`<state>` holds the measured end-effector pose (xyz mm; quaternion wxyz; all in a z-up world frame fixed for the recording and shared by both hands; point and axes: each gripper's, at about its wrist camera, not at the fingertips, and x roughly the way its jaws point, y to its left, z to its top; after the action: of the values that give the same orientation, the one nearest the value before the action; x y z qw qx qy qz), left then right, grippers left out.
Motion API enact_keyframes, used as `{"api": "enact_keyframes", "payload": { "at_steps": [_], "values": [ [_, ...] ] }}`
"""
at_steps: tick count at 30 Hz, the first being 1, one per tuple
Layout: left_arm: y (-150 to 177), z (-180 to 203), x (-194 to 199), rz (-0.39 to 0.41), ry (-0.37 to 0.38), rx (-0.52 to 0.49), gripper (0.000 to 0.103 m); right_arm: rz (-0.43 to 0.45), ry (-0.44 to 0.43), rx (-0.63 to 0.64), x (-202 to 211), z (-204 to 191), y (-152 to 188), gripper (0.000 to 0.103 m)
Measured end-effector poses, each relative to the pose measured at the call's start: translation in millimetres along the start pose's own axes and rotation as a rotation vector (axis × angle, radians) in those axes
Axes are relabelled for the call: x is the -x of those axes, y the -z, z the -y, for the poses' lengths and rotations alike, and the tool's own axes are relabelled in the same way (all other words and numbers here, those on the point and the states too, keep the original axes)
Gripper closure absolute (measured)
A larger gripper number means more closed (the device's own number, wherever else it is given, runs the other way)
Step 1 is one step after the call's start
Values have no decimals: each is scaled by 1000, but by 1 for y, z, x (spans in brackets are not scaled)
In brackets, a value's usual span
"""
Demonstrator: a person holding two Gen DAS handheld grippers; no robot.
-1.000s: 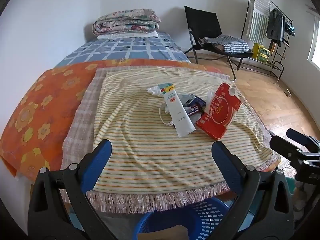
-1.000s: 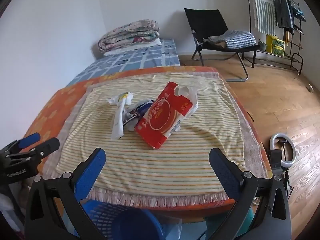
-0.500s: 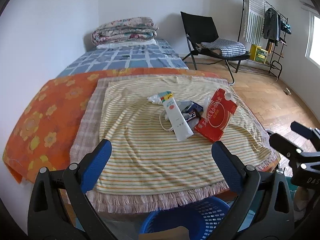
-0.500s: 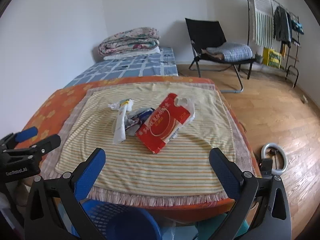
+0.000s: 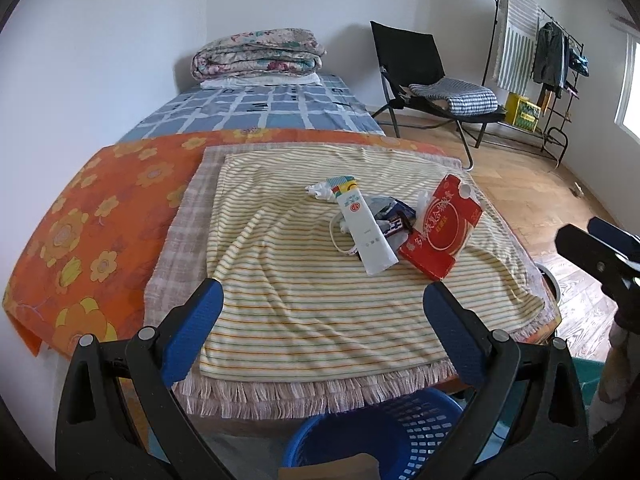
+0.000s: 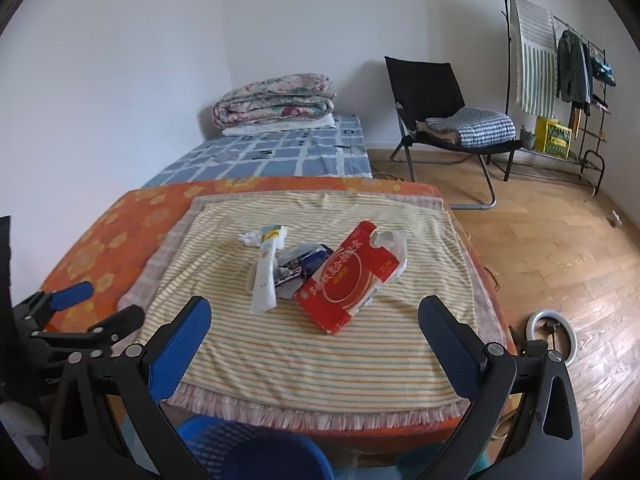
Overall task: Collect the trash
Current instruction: 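Move both grippers toward the trash pile on the striped blanket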
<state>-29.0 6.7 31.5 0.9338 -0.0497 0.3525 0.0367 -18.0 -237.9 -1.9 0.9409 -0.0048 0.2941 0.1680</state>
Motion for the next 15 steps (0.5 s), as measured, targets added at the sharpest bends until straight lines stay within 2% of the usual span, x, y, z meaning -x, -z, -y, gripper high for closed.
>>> {"api": "enact_keyframes", "payload": {
  "at_steps": [7,15],
  "values": [
    [-1,-2,-20,-63,3,12,1,-12,-64,-51,-22,9,6,0],
    [-16,6,-33,-59,-18,-32,1,-76,-94,-50,-44,13,11,0]
  ]
}}
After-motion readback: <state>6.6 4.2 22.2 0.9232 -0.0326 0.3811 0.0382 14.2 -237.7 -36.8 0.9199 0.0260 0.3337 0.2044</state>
